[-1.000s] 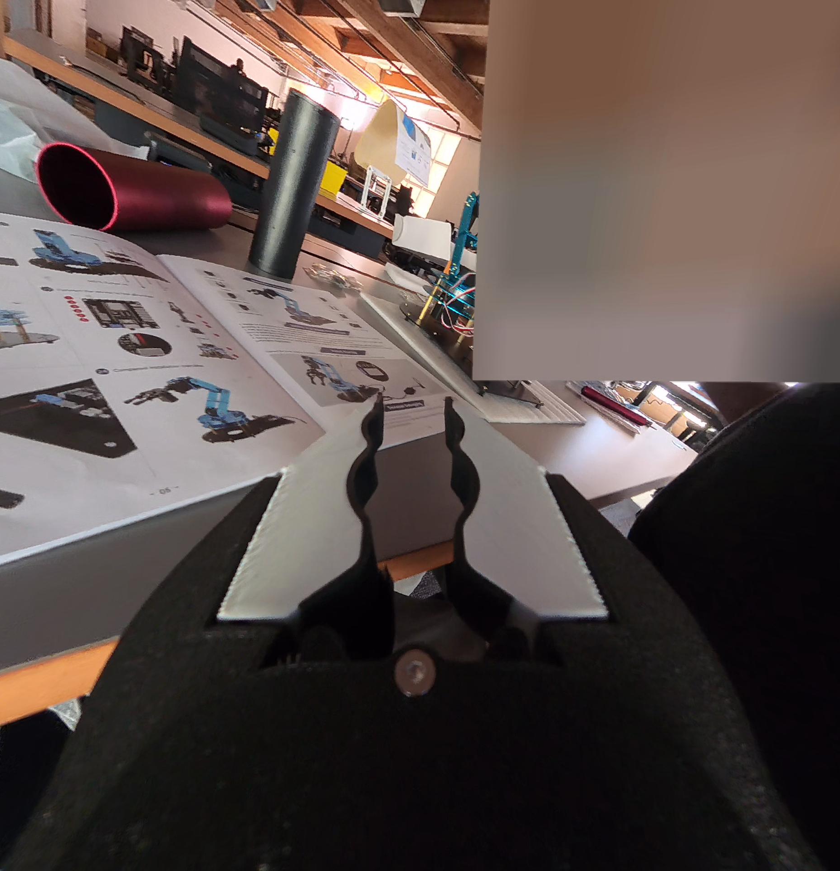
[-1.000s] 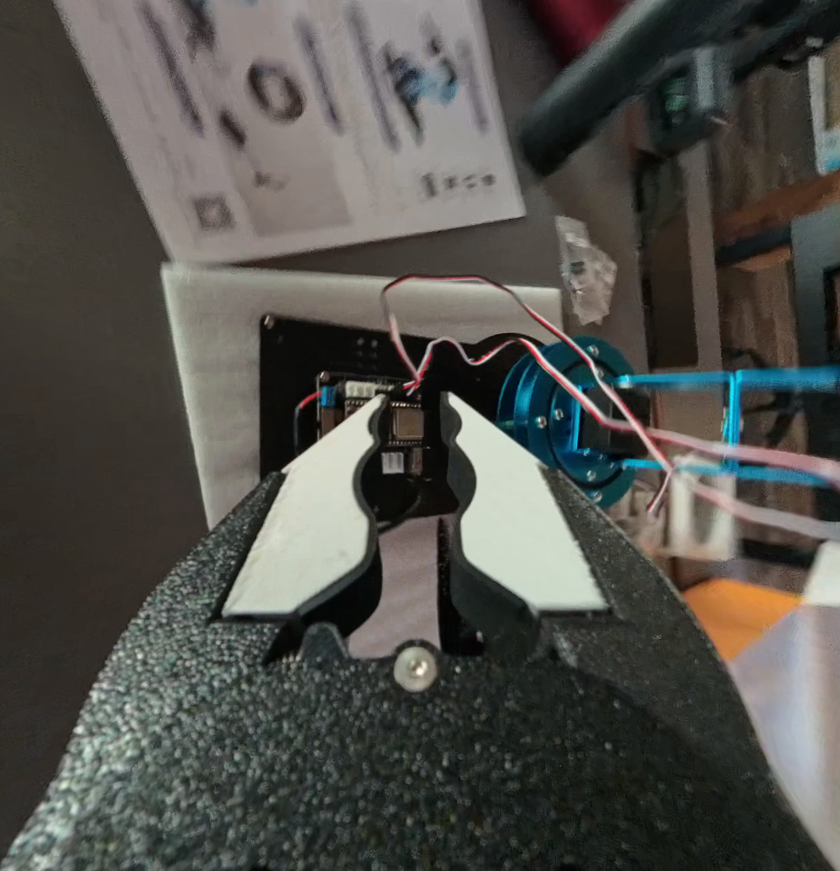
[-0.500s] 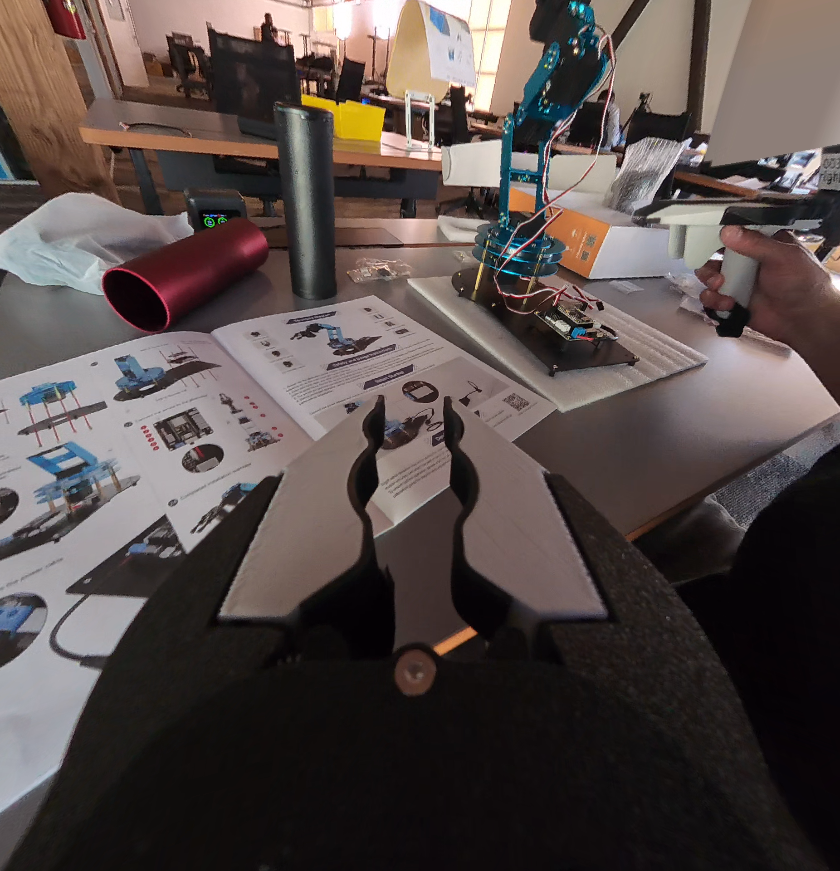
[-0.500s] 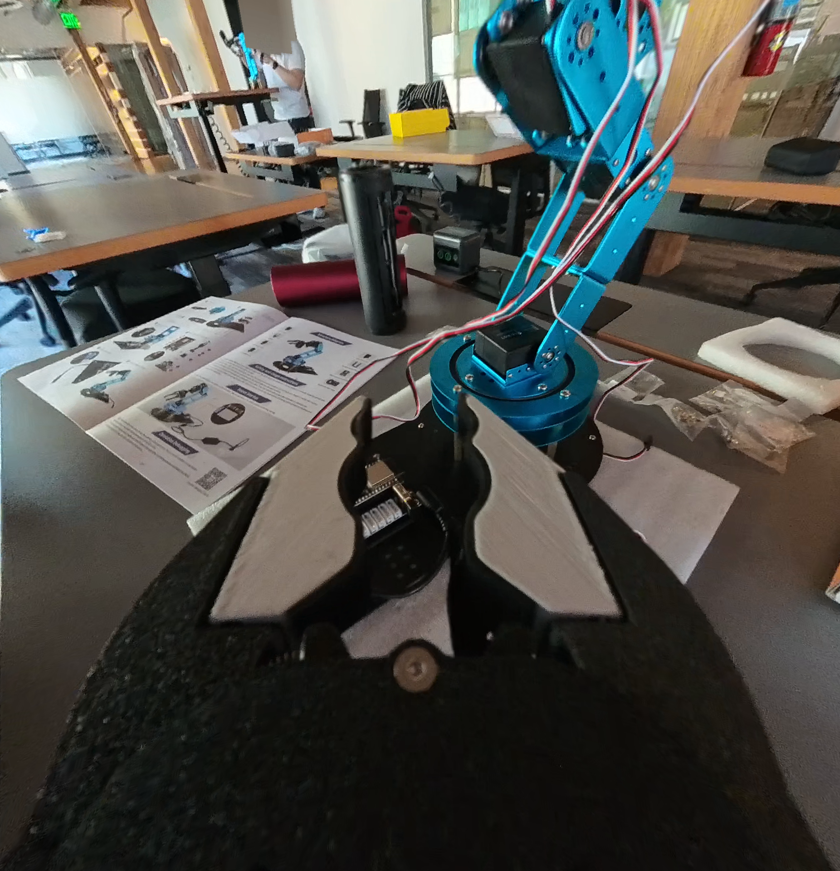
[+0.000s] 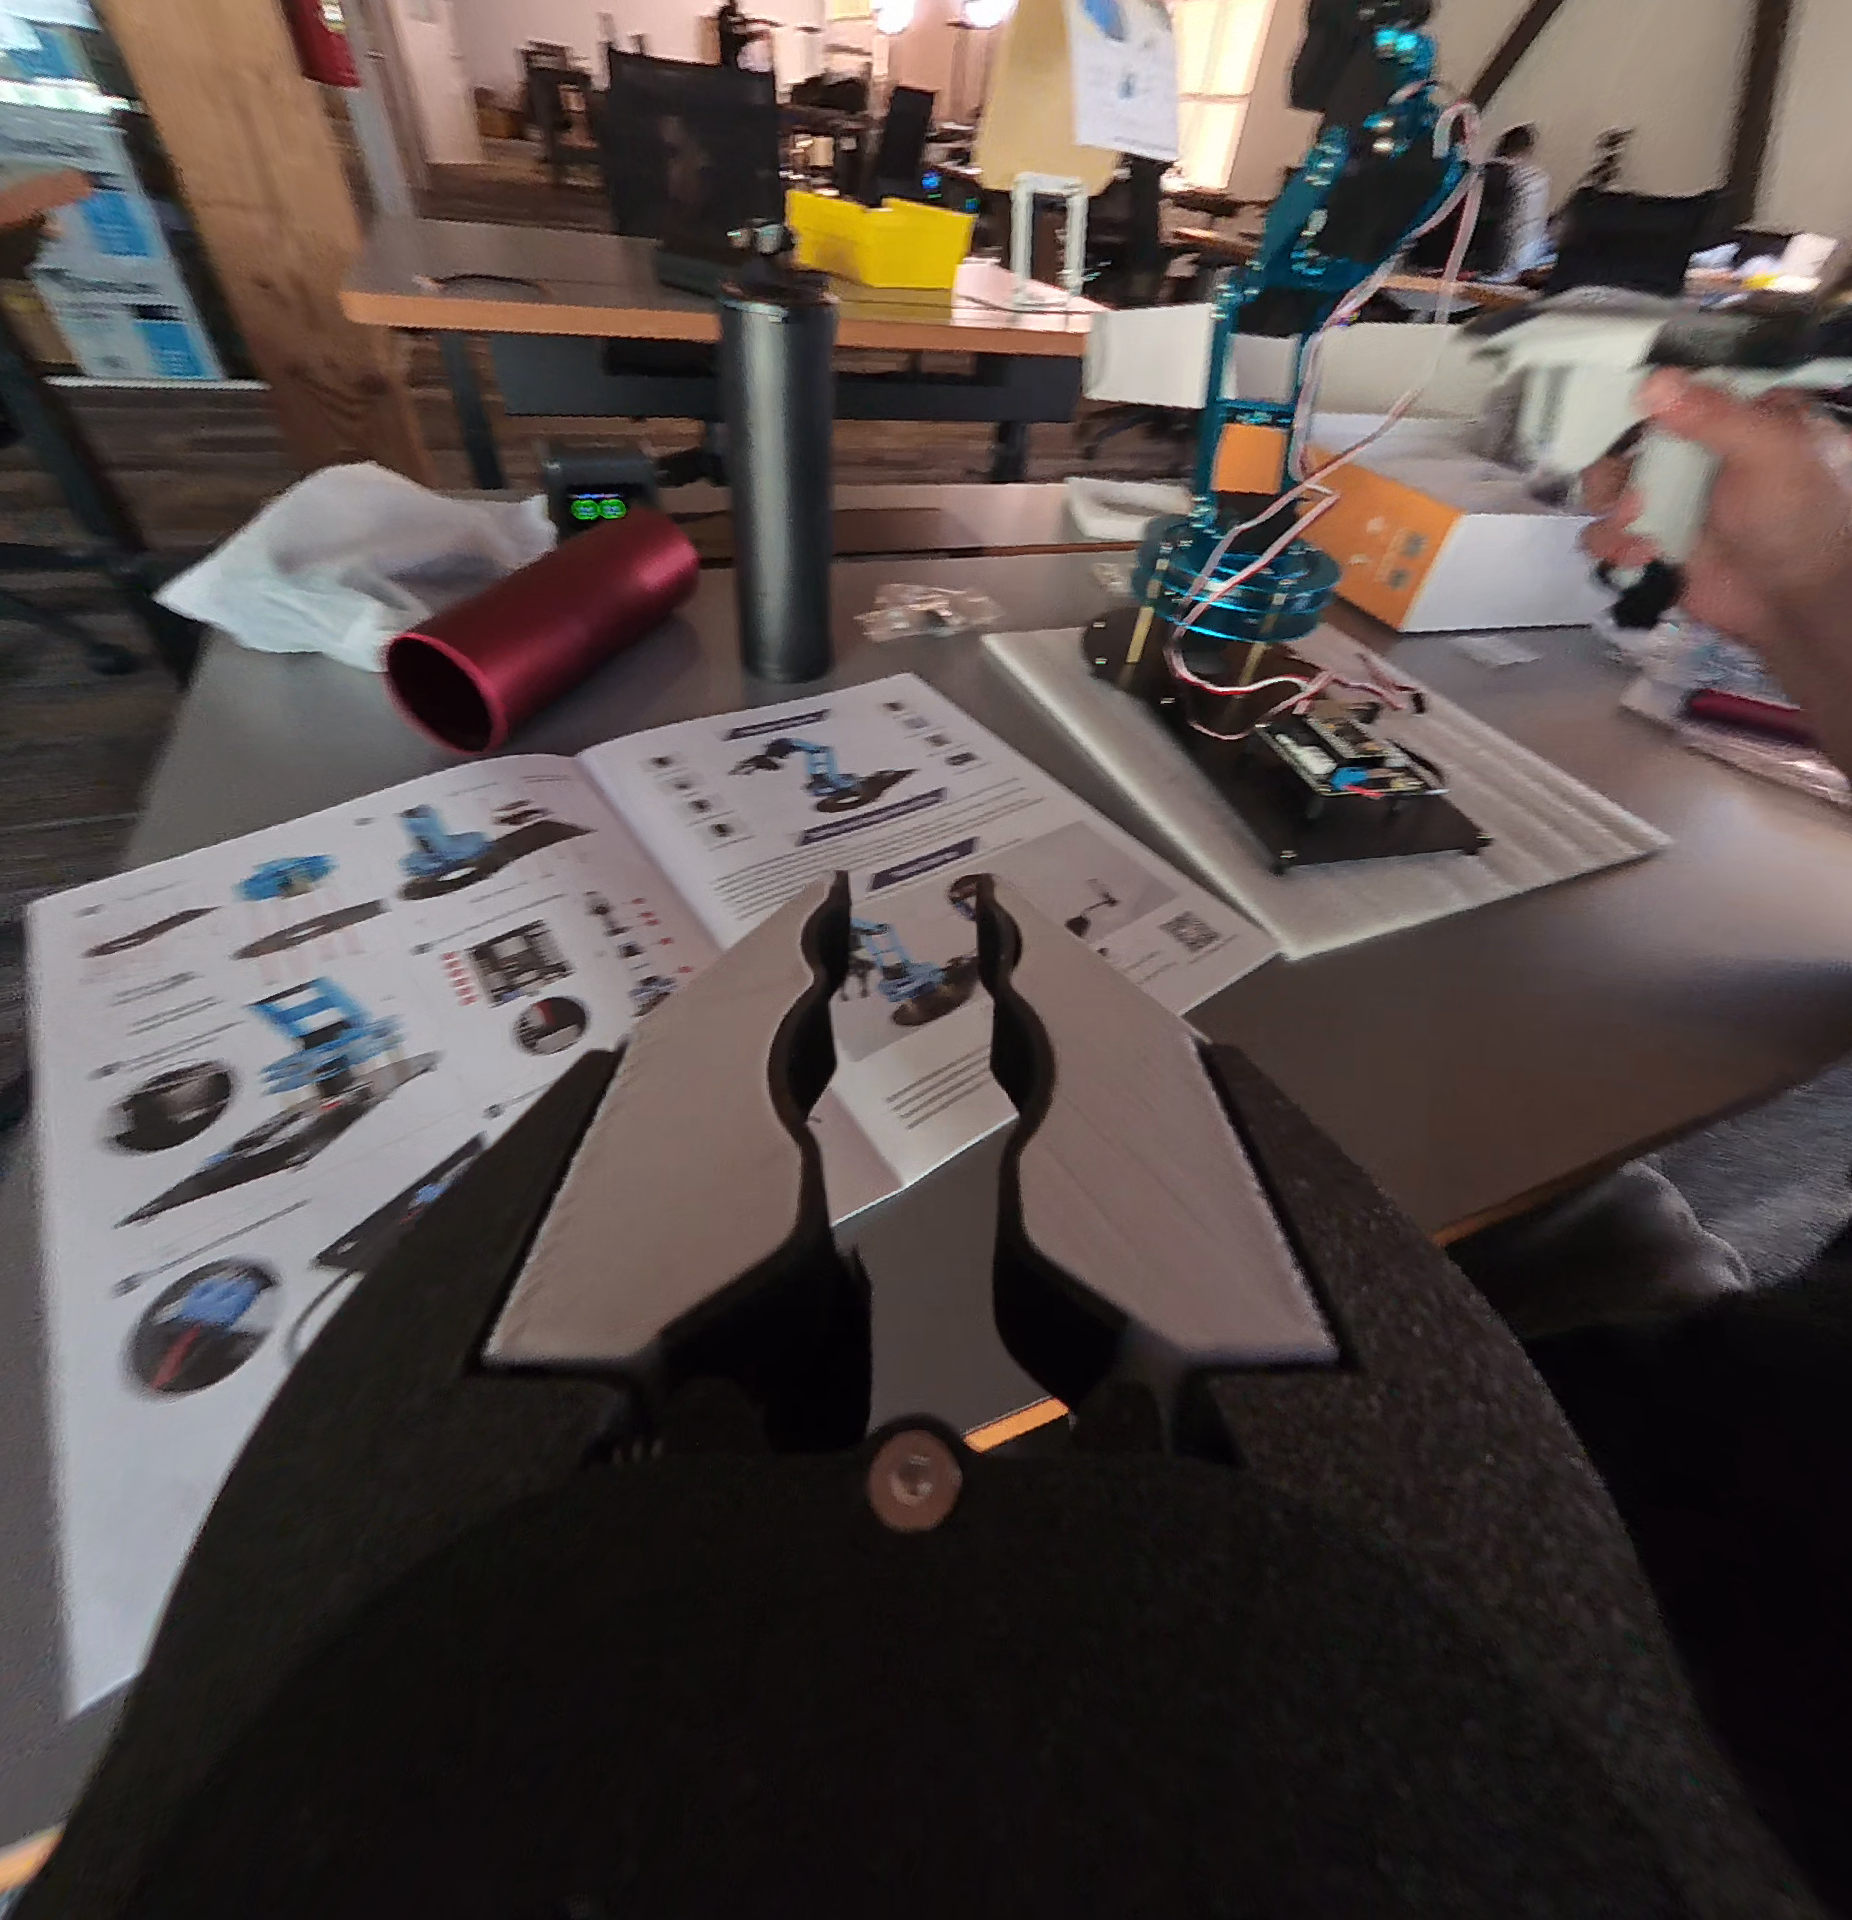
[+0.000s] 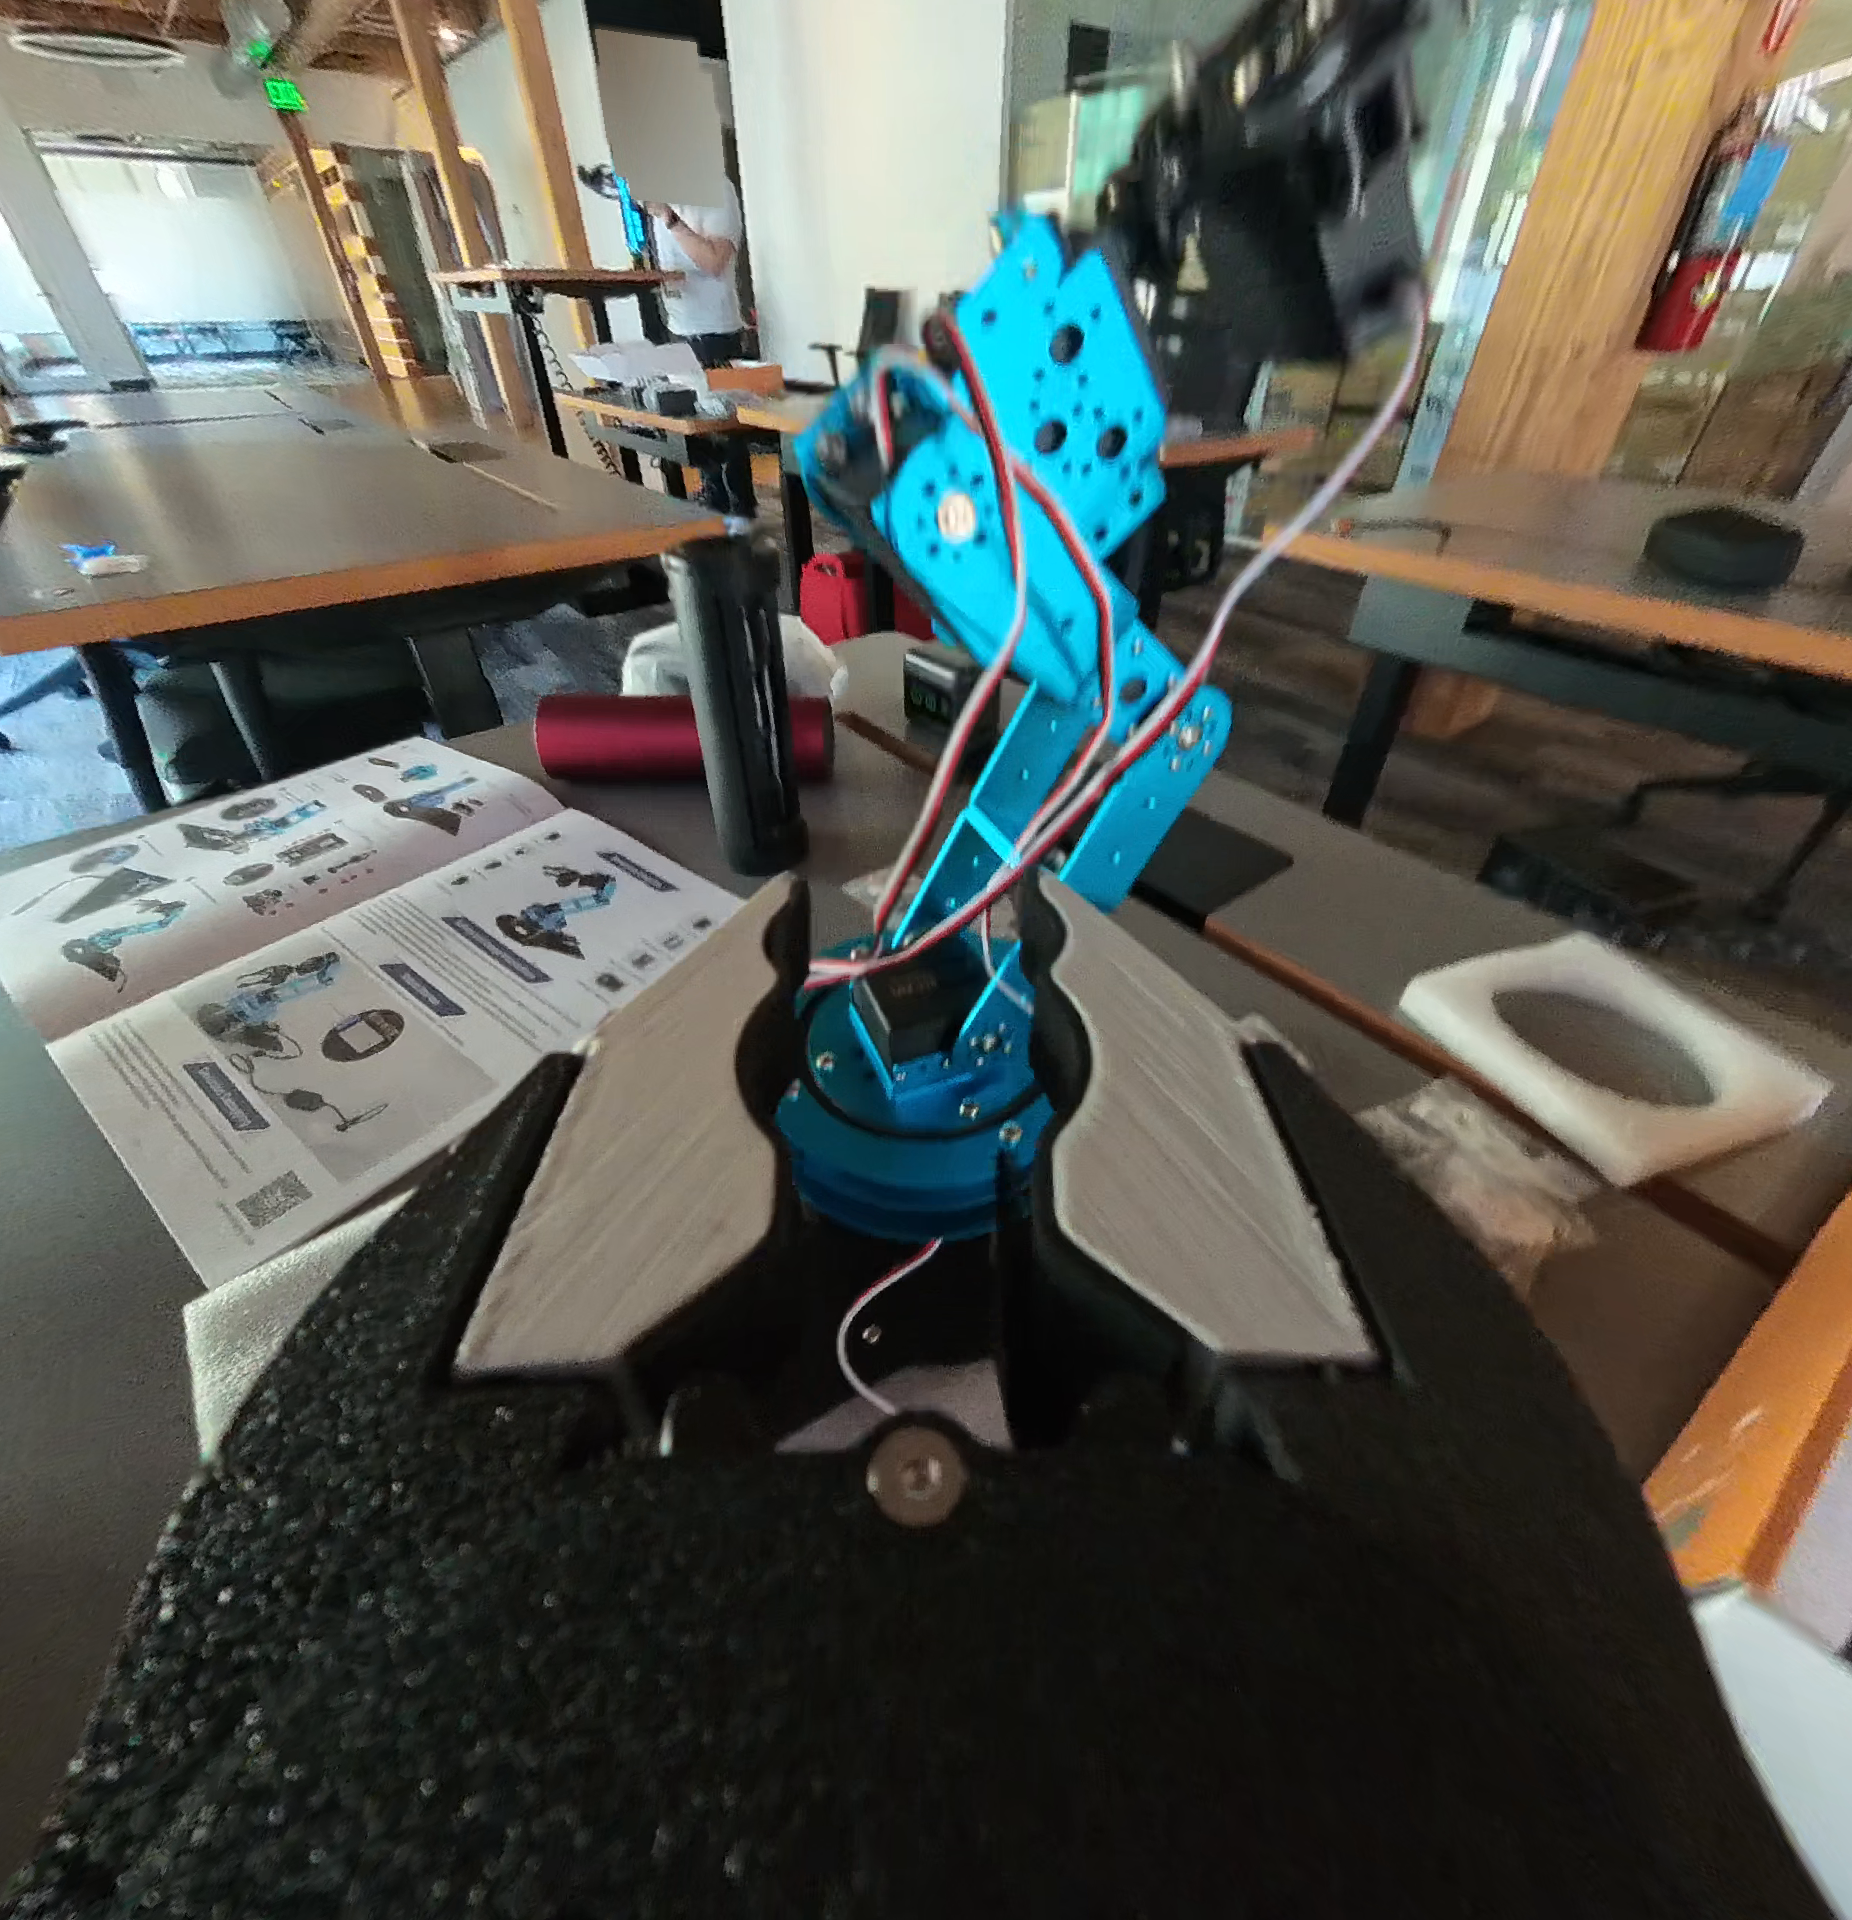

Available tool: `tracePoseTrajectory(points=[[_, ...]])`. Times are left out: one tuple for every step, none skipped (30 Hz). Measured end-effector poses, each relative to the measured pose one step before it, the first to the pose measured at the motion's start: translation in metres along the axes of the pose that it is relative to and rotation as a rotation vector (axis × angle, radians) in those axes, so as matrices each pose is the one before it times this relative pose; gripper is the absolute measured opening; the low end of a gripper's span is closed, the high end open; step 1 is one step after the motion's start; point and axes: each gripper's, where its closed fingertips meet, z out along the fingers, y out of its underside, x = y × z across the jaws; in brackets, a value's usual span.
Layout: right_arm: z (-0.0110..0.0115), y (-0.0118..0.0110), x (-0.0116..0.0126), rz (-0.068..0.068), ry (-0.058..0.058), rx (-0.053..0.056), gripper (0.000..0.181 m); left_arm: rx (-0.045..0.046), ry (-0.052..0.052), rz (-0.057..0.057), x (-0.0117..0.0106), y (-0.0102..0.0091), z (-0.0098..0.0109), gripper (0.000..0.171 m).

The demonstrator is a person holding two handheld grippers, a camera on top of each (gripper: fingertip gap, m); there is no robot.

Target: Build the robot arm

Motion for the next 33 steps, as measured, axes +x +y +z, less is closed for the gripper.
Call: tracePoseTrajectory(points=[[-0.00123, -0.00888, 0.00126, -0.0181, -0.0041, 0.0027, 0.038, -0.00328, -0.0153, -0.0025, -0.00306, -0.00078, -0.00213, 0.023], [-0.00108, -0.00859, 0.00343, -0.0044, -0.0057, -0.0013, 0.037, -0.00438, -0.0125, -0.0048, -0.00304, -0.00088, -0.00176, 0.023], [-0.00034, -0.00845, 0.00477, 0.0058, -0.0099, 0.0005, 0.038, -0.00260, -0.0105, -0.0056, -0.00290, -0.00130, -0.00139, 0.023], [0.00022, -0.00782, 0.00586, 0.0121, -0.0125, 0.0012, 0.041, 0.00055, -0.0085, -0.0045, -0.00260, -0.00215, -0.00117, 0.023], [0.00053, -0.00719, 0.00602, 0.0136, -0.0132, 0.0044, 0.043, 0.00204, -0.0068, -0.0025, -0.00248, -0.00255, -0.00072, 0.023], [0.00080, -0.00610, 0.00477, 0.0091, -0.0165, 0.0065, 0.043, 0.00176, -0.0063, -0.0003, -0.00240, -0.00281, -0.00026, 0.023], [0.00136, -0.00386, 0.00305, 0.0022, -0.0152, 0.0021, 0.042, 0.00176, -0.0070, 0.0022, -0.00246, -0.00277, 0.00010, 0.023], [0.00173, -0.00176, 0.00261, -0.0013, -0.0035, -0.0014, 0.042, 0.00166, -0.0082, 0.0047, -0.00271, -0.00281, 0.00039, 0.023], [0.00122, -0.00084, 0.00103, -0.0036, 0.0020, 0.0038, 0.042, -0.00102, -0.0122, 0.0060, -0.00335, -0.00219, 0.00050, 0.023], [0.00040, -0.00046, -0.00156, 0.0027, -0.0016, 0.0154, 0.042, -0.00758, -0.0220, 0.0034, -0.00543, -0.00121, 0.00073, 0.023], [-0.00046, 0.00118, -0.00370, 0.0117, -0.0080, 0.0178, 0.042, -0.01100, -0.0287, -0.0004, -0.00692, -0.00037, 0.00087, 0.023], [-0.00130, 0.00355, -0.00344, 0.0160, -0.0035, 0.0146, 0.041, -0.00897, -0.0297, -0.0051, -0.00768, 0.00016, 0.00078, 0.023], [-0.00226, 0.00529, -0.00255, 0.0211, 0.0043, 0.0174, 0.040, -0.01129, -0.0317, -0.0140, -0.00874, 0.00164, 0.00135, 0.023], [-0.00325, 0.00577, -0.00226, 0.0260, 0.0029, 0.0250, 0.037, -0.02192, -0.0323, -0.0233, -0.00975, 0.00419, 0.00241, 0.023], [-0.00394, 0.00556, -0.00150, 0.0273, 0.0030, 0.0325, 0.034, -0.02973, -0.0245, -0.0246, -0.00907, 0.00648, 0.00355, 0.023], [-0.00419, 0.00527, 0.00123, 0.0253, 0.0115, 0.0322, 0.032, -0.02766, -0.0156, -0.0207, -0.00778, 0.00783, 0.00411, 0.023], [-0.00403, 0.00473, 0.00476, 0.0235, 0.0241, 0.0276, 0.031, -0.02146, -0.0152, -0.0204, -0.00742, 0.00829, 0.00430, 0.023], [-0.00367, 0.00427, 0.00671, 0.0245, 0.0285, 0.0219, 0.031, -0.02143, -0.0187, -0.0234, -0.00730, 0.00909, 0.00444, 0.023], [-0.00328, 0.00402, 0.00767, 0.0279, 0.0283, 0.0148, 0.031, -0.02603, -0.0163, -0.0194, -0.00587, 0.00949, 0.00401, 0.023], [-0.00278, 0.00357, 0.00755, 0.0298, 0.0254, 0.0136, 0.031, -0.02687, -0.0086, -0.0056, -0.00354, 0.00964, 0.00322, 0.023], [-0.00217, 0.00280, 0.00684, 0.0291, 0.0174, 0.0152, 0.031, -0.02342, -0.0088, 0.0046, -0.00281, 0.00934, 0.00219, 0.023], [-0.00089, 0.00297, 0.00572, 0.0226, 0.0070, 0.0091, 0.031, -0.01971, -0.0140, 0.0101, -0.00325, 0.00881, 0.00140, 0.023], [-0.00020, 0.00367, 0.00593, 0.0109, 0.0057, -0.0061, 0.031, -0.01434, -0.0171, 0.0164, -0.00352, 0.00793, 0.00094, 0.023], [-0.00005, 0.00241, 0.00765, 0.0061, 0.0196, -0.0073, 0.031, -0.00605, -0.0176, 0.0188, -0.00328, 0.00626, 0.00053, 0.023], [-0.00047, -0.00058, 0.00713, 0.0010, 0.0217, 0.0056, 0.031, -0.00135, -0.0099, 0.0141, -0.00219, 0.00450, 0.00053, 0.023], [-0.00078, -0.00222, 0.00526, -0.0006, 0.0168, 0.0116, 0.032, -0.00032, 0.0059, 0.0047, 0.00001, 0.00312, 0.00063, 0.023], [-0.00109, -0.00256, 0.00368, -0.0032, 0.0147, 0.0093, 0.032, -0.00066, 0.0194, -0.0051, 0.00164, 0.00211, 0.00084, 0.023], [-0.00143, -0.00180, 0.00279, -0.0101, 0.0168, 0.0043, 0.031, 0.00244, 0.0187, -0.0127, 0.00111, 0.00097, 0.00065, 0.023], [-0.00158, -0.00130, 0.00248, -0.0169, 0.0200, 0.0029, 0.031, 0.00892, 0.0130, -0.0150, 0.00013, -0.00043, 0.00061, 0.023], [-0.00152, -0.00075, 0.00241, -0.0171, 0.0208, 0.0047, 0.031, 0.01026, 0.0129, -0.0129, -0.00009, -0.00106, 0.00093, 0.023], [-0.00089, -0.00002, 0.00223, -0.0109, 0.0173, 0.0043, 0.030, 0.00461, 0.0150, -0.0093, 0.00022, -0.00055, 0.00162, 0.023], [-0.00009, 0.00131, 0.00160, -0.0024, 0.0096, -0.0027, 0.029, 0.00091, 0.0136, -0.0053, 0.00010, -0.00031, 0.00193, 0.023], [0.00055, 0.00206, 0.00102, 0.0032, 0.0039, -0.0072, 0.029, 0.00254, 0.0080, -0.0017, -0.00063, -0.00044, 0.00195, 0.023]])
